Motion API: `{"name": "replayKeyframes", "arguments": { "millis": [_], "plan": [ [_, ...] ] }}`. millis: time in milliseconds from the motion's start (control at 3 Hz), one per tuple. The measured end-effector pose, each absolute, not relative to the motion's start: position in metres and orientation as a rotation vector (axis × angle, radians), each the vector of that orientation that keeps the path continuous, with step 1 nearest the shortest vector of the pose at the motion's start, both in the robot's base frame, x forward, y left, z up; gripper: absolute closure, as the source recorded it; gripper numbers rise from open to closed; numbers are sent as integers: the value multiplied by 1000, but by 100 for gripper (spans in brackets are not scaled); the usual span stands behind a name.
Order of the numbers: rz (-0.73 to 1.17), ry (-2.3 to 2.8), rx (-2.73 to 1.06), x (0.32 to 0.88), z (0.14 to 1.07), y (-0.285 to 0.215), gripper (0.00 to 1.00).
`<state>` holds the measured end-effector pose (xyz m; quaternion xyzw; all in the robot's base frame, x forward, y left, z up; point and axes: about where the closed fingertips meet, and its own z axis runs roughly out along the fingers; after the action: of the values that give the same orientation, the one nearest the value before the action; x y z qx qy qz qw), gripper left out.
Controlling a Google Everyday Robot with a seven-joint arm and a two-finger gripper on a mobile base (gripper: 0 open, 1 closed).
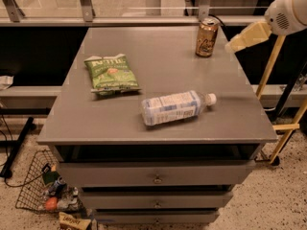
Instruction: Move orange can near green jalapeno chip bag
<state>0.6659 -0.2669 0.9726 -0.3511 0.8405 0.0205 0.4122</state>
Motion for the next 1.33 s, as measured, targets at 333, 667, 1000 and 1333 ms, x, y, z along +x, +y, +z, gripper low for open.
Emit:
{"name": "replayKeyframes", "arguments": {
  "millis": [333, 667, 1000, 1333],
  "plan": [
    [131, 2141, -640, 714, 959, -270, 0],
    [175, 2165, -550, 720, 955, -269, 0],
    [175, 2165, -551, 720, 954, -268, 0],
    [170, 2145, -529, 735, 949, -252, 0]
  ]
}}
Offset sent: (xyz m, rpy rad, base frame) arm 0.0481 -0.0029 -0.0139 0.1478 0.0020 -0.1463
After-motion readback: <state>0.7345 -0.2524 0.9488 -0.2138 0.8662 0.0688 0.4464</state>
